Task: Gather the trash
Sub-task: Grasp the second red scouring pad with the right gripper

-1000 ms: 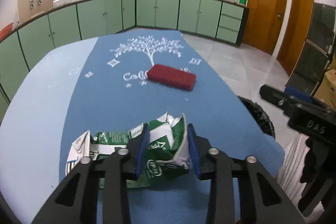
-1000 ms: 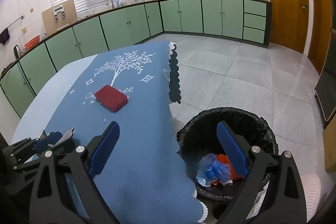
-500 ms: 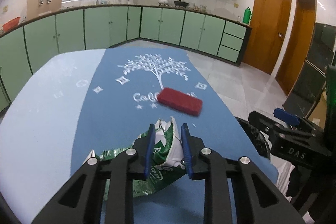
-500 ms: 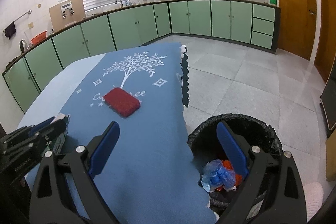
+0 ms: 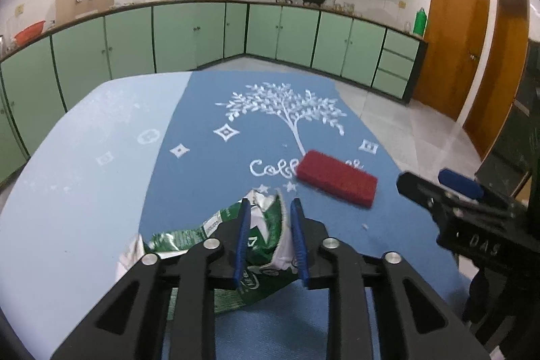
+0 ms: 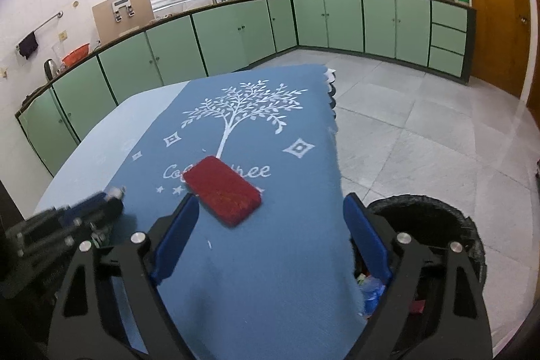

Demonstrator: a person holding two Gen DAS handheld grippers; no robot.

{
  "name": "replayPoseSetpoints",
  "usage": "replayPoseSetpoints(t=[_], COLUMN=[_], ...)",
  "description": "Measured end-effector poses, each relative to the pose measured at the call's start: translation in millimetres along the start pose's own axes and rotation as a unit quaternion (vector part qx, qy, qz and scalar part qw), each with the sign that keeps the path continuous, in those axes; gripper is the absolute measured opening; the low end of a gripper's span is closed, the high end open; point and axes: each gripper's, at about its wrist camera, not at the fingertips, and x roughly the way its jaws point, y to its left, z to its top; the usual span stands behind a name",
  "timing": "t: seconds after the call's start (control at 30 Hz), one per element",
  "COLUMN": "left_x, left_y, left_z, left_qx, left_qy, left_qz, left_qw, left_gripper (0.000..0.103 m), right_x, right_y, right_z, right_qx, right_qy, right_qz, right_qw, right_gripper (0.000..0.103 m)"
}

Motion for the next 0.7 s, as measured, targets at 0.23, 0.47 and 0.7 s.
replayPoseSetpoints(t=[0.23, 0.47, 0.7], left_x=[13.6, 9.0, -2.5], left_y=[8.6, 13.1, 19.8], left_z=[-8.0, -8.8, 6.3], left_qx=[-0.012, -0.016, -0.028], left_qy=[0.029, 0.012, -0.021], left_qz=[0.027, 0.021, 0.012], left_qw=[0.9991, 0.9996, 0.9993], left_gripper=[0.058, 0.037, 0.028], right_x=[7.1, 10.4, 19.9], right_y=[-3.6, -1.5, 11.1], right_z=[-2.9, -0.8, 6.5], right_qx=[0.006, -0.001, -0.014], right_qy=[0.011, 0.016, 0.028], right_qz=[0.000, 0.008, 0.032], right_qw=[1.000, 1.000, 0.999], right_gripper=[0.085, 0.084, 0.081])
